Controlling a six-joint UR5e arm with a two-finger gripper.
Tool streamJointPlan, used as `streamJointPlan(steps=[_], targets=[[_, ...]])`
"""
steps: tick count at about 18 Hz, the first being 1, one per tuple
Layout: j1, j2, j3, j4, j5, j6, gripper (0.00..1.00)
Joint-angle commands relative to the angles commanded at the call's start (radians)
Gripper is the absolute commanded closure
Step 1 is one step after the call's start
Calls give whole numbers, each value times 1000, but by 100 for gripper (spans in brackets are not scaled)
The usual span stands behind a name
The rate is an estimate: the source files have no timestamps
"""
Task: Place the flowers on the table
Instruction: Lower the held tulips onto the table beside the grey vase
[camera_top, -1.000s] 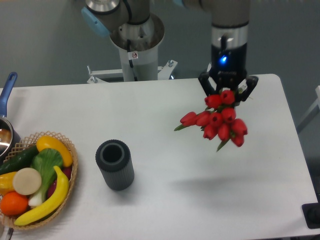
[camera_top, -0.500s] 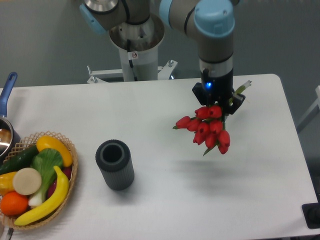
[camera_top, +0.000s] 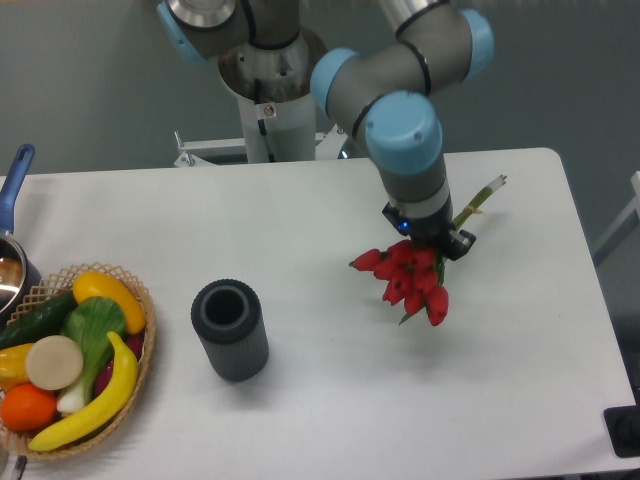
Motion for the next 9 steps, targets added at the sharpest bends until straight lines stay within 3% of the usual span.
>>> streamJointPlan(steps=[9], targets=[[-3, -61, 8, 0, -2, 2, 61]])
